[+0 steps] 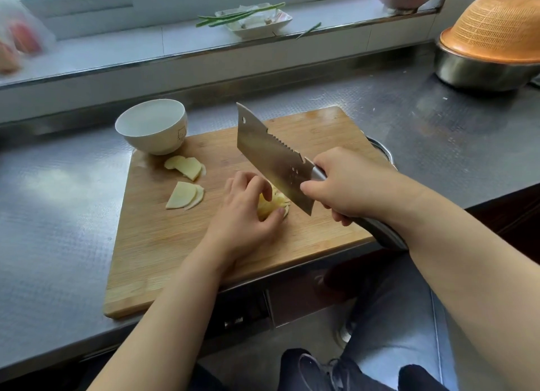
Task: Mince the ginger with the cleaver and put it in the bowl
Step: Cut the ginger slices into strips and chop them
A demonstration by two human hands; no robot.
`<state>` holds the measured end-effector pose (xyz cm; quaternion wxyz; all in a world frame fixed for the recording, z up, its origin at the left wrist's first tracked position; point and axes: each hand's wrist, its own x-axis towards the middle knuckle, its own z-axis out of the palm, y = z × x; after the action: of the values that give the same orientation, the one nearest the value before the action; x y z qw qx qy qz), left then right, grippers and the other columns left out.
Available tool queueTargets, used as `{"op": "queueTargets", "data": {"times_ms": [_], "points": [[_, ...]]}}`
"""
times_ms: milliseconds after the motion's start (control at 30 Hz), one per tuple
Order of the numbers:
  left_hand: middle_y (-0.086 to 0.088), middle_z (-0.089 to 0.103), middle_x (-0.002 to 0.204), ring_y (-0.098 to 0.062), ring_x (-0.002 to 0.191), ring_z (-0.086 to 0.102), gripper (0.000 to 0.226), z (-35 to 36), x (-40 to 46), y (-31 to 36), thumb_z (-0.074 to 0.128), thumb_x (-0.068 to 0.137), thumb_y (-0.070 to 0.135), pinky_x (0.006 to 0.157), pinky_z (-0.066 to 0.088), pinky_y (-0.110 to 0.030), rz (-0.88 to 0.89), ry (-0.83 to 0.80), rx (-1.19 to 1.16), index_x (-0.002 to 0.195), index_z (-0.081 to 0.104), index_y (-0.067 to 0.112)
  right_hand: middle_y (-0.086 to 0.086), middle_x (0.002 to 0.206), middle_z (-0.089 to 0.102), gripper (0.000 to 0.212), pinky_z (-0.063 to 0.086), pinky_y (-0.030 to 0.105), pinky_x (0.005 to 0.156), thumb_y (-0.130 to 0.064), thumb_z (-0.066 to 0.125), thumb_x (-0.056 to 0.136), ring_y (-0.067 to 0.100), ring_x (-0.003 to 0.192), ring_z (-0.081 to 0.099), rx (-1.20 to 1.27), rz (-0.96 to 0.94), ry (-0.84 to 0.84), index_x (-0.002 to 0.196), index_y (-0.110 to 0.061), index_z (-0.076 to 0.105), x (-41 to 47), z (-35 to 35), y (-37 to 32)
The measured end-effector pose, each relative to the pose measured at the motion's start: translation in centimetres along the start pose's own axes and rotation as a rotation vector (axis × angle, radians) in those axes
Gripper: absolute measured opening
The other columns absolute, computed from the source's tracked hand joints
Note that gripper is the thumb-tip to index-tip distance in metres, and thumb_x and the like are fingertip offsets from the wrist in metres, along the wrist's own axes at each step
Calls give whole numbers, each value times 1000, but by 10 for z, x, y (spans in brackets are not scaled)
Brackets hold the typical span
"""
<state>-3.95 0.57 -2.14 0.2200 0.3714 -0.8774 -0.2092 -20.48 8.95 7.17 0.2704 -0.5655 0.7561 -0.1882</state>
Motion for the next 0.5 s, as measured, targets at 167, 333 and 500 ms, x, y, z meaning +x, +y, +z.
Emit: {"op": "queueTargets", "data": {"times_ms": [167,333,500], "points": [[7,40,110,-10,104,39,28,4,-1,-2,63,86,41,87,32,-23,-42,147,-59,101,49,22,14,72,67,12,56,33,51,-19,52,96,20,51,64,-56,1,-19,86,-13,56,-2,0,-3],[4,56,99,-10,93,53,15,-3,0,-12,52,92,8,85,48,-30,-147,365,-186,99,55,20,15,75,69,11,58,35,53,-21,51,96,21,53,64,-95,17,-54,90,-14,56,-2,1,-3],[3,58,110,-18,109,49,21,-3,-1,-24,48,97,20,94,39,-31,-278,251,6,114,59,16,16,75,68,11,58,37,55,-20,51,96,22,53,64,-93,26,-65,89,-13,55,-1,3,-3]]}}
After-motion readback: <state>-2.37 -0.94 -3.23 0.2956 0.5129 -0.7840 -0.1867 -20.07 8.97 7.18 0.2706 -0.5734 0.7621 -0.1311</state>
